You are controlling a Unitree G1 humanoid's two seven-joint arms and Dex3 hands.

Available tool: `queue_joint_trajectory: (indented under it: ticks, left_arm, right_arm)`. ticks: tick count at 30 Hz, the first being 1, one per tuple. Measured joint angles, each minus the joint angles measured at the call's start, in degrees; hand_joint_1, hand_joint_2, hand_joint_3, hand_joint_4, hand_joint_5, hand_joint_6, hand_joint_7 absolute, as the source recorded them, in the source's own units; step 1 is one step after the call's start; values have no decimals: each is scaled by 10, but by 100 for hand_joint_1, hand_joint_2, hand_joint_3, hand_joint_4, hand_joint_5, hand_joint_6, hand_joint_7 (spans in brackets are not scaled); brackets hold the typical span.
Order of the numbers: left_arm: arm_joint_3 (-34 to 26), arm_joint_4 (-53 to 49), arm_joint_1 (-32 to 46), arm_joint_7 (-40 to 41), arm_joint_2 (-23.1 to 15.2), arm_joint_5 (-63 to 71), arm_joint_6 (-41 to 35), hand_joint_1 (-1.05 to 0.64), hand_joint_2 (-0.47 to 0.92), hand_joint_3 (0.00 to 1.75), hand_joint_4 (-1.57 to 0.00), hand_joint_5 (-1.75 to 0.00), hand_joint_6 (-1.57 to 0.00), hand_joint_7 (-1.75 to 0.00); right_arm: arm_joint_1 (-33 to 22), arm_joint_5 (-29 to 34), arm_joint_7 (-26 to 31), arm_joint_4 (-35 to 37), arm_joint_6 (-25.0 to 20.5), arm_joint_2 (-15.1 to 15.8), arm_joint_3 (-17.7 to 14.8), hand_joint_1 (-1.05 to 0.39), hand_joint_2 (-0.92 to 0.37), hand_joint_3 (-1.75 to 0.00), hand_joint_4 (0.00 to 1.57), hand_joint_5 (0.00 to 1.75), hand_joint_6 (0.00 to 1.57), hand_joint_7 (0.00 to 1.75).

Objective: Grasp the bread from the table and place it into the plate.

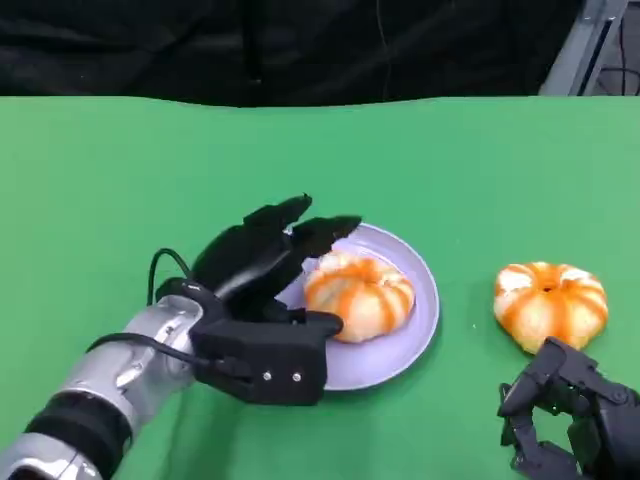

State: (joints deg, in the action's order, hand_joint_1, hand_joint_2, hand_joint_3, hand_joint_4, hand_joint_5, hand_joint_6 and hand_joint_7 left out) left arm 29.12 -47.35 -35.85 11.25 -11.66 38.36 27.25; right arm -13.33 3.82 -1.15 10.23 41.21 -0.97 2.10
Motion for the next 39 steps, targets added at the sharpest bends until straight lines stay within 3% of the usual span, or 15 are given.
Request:
queue_joint_trajectory:
  ticks: [4, 6, 8, 11, 13, 15, 16, 17, 18, 22, 24, 26, 32, 39]
  left_arm:
    - [-8, 14, 12, -11, -5, -16, 1, -105, 92, 61, 0, 0, -22, -1]
    - [-15, 20, 20, -19, -6, -27, 2, -86, 91, 38, -16, -7, -29, -3]
    - [-38, 51, 41, -43, -6, -72, 13, -55, 92, 20, -38, -13, -38, -4]
    - [-83, 116, 93, -120, 1, -198, 34, -31, 92, 22, -54, -17, -47, -7]
    - [-110, 162, 132, -189, 6, -292, 23, -22, 92, 42, -65, -21, -52, -8]
    - [-134, 203, 170, -264, 11, -386, -10, -19, 92, 48, -68, -22, -54, -8]
    - [-145, 225, 188, -297, 14, -430, -30, -15, 92, 58, -71, -52, -65, -12]
    - [-156, 247, 204, -318, 16, -465, -54, -11, 92, 64, -60, -94, -73, -16]
    - [-171, 279, 226, -331, 23, -511, -93, -10, 92, 66, -55, -110, -76, -18]
    - [-213, 376, 291, -348, 37, -607, -206, -8, 92, 68, -50, -127, -78, -20]
    - [-229, 405, 307, -351, 39, -628, -240, 4, 82, 111, -79, -165, -73, -136]
    - [-254, 461, 348, -356, 48, -691, -282, 8, 79, 124, -88, -172, -71, -164]
    - [-299, 530, 429, -364, 50, -753, -353, 5, 68, 141, -93, -175, -74, -175]
    - [-348, 558, 497, -443, 36, -787, -354, -2, 56, 148, -92, -175, -74, -175]
  right_arm:
    - [1, 0, 0, 0, 1, 2, -1, -13, -68, -92, 82, 175, 70, 161]
    - [1, 0, 0, 0, 1, 2, -1, -13, -68, -92, 82, 175, 70, 161]
    - [1, -1, -1, 0, 0, 2, 0, -12, -68, -92, 82, 175, 70, 161]
    - [-2, -2, -1, -2, -2, 1, 0, -12, -69, -92, 81, 175, 70, 160]
    - [-2, -1, -1, -5, -3, 1, 1, -11, -70, -92, 81, 175, 69, 160]
    - [-2, -2, -2, -5, -4, 1, 2, -10, -70, -92, 81, 175, 69, 160]
    - [-3, -3, -3, -6, -4, 1, 2, -11, -69, -92, 81, 175, 69, 160]
    - [-3, -4, -4, -6, -4, 1, 2, -12, -69, -92, 81, 175, 69, 160]
    - [-3, -4, -5, -6, -5, 1, 3, -12, -69, -92, 81, 175, 69, 160]
    - [-4, -3, -4, -9, -12, 0, 3, -13, -70, -92, 81, 175, 69, 161]
    - [-3, -2, -4, -11, -12, 0, 4, -13, -69, -91, 81, 175, 69, 161]
    - [-5, -2, -3, -16, -12, 0, 2, -13, -70, -90, 81, 175, 69, 161]
    - [-6, -2, -1, -22, -15, 0, 1, -14, -69, -88, 81, 175, 69, 161]
    - [-9, 1, 5, -24, -18, -1, 1, -15, -70, -86, 82, 175, 70, 160]
